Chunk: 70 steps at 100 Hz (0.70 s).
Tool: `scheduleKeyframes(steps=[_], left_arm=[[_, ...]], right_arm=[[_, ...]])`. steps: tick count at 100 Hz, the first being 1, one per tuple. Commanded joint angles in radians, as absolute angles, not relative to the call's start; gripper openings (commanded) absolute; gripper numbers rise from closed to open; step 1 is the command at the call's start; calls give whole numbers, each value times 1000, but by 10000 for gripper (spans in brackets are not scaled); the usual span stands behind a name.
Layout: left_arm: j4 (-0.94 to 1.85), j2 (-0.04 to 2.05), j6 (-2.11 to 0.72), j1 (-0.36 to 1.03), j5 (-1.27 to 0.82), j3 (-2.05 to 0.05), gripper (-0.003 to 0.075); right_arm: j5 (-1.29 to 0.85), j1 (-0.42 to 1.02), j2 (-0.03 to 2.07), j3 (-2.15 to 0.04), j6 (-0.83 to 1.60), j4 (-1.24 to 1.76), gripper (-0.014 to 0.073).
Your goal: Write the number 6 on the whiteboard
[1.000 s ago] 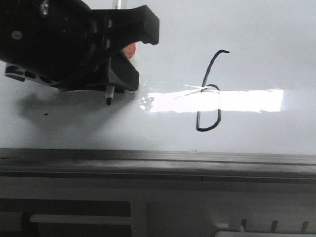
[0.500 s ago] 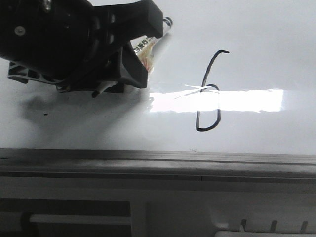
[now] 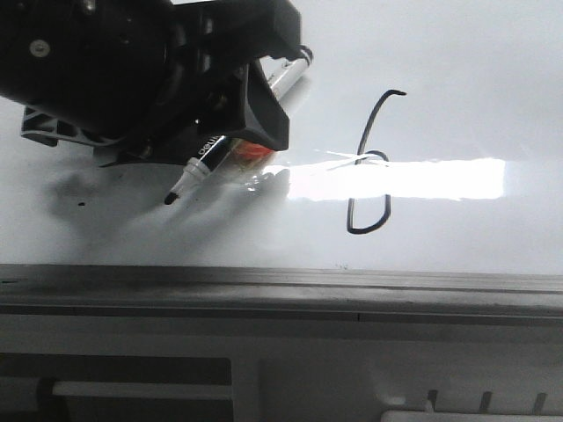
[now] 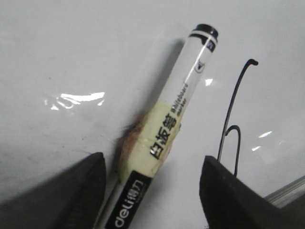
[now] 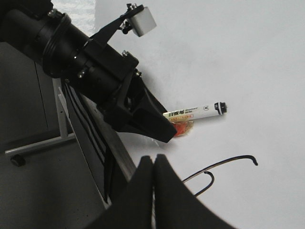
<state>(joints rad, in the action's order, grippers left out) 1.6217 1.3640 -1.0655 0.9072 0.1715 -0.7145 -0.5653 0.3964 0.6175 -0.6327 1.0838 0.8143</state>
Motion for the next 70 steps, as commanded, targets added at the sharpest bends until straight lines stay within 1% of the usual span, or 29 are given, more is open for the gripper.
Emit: scheduleKeyframes(steps=[1,11,17,50,59,70], left_arm=[[1645,1397,-1058,875,425,-702,491],[1641,1397,-1058,875,425,-713,543],[1636,1392,-1058,875,425,-722,560],[1630,1285,-1067,877,383,-740,557],[1612,1230,-1087,877,346,-740,535],[1610,1145,-1155,877,331,-740,449]], right_arm=[[-512,391,615,-659,1084,854,-64],[-508,391,615,-659,1084,854,-64],[-500,391,615,-659,1084,854,-64],[-481,391,614,-659,1084,856,-64],[-477,391,601,-659,1084,856,-64],[-466,391,566,-659,1084,856,-64]])
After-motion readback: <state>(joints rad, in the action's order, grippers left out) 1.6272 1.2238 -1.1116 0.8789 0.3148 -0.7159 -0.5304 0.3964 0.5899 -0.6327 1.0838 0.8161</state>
